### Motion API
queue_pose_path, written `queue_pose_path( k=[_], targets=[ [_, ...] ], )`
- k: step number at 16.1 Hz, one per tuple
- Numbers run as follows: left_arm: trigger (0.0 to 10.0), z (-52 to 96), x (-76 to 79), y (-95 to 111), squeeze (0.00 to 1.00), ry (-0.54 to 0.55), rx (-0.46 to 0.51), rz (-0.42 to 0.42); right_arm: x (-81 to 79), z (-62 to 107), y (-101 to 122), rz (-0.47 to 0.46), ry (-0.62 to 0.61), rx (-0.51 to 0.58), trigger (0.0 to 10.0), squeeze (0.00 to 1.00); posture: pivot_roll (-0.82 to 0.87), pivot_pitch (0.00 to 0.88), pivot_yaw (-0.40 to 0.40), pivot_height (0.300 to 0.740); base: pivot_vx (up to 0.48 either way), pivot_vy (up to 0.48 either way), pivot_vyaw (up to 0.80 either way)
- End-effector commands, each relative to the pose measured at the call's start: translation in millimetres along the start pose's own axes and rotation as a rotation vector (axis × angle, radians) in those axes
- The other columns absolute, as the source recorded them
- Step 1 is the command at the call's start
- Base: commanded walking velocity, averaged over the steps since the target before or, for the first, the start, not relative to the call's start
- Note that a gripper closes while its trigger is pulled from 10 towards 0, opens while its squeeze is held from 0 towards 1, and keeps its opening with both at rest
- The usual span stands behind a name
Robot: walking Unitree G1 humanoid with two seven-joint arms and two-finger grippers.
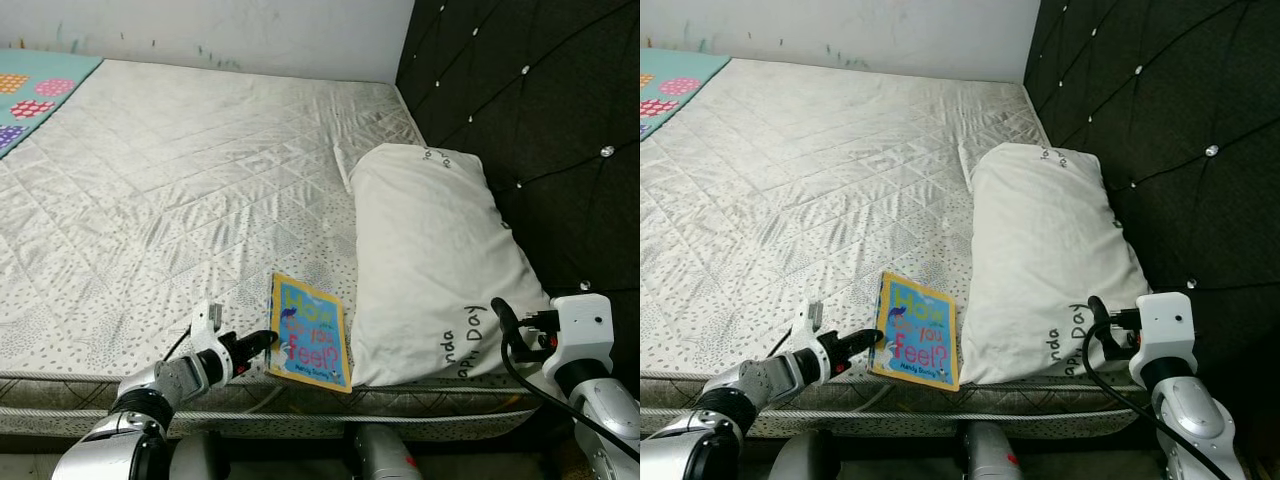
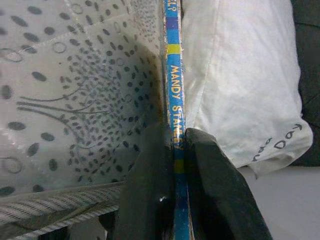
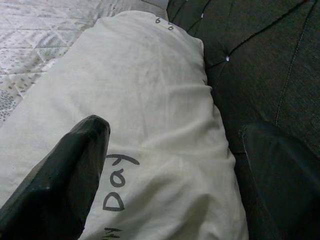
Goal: Clean up the room
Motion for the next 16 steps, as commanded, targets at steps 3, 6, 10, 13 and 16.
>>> queue_pose_path(
  k=[3,6,10,13,16],
  targets=[
    [10.0,5.5,-6.2,3,1.00,0.022,0.003,-0.020,3.8,-2.8,4,0.010,-0.007,0.009,10.0,0.00,-0.33,0.000,-0.120,0.615,0.000,0.000,0.00],
    [10.0,8.0,-10.1,2,1.00,0.034,0.013,0.003,2.4,-5.2,5,0.007,-0.005,0.013,10.0,0.00,-0.33,0.000,-0.120,0.615,0.000,0.000,0.00],
    [10.0,8.9,-11.3,4,1.00,0.047,0.012,-0.001,3.0,-5.4,5,0.008,-0.008,0.017,10.0,0.00,-0.33,0.000,-0.115,0.615,0.000,0.000,0.00],
    [10.0,11.7,-17.2,5,1.00,0.101,0.005,-0.036,3.9,-6.5,5,0.007,-0.012,0.019,10.0,0.00,-0.33,0.000,-0.113,0.615,0.000,0.000,0.00],
    [10.0,19.9,-32.3,10,1.00,0.240,0.047,-0.062,0.5,-7.2,5,0.002,-0.002,0.021,10.0,0.00,-0.32,0.000,-0.116,0.615,0.000,0.000,0.00]
  ],
)
Point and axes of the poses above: a point about 5 cm out from each wrist's last joint towards the gripper, its own z axis pointing back from the gripper into the wrist, its own y axis along the axis of the wrist's last joint, x = y × z, the point moved 2 cm from there along -z, pointing out of the wrist towards the gripper, and after that the axes turned 2 degrees about z, right-handed, at the moved point
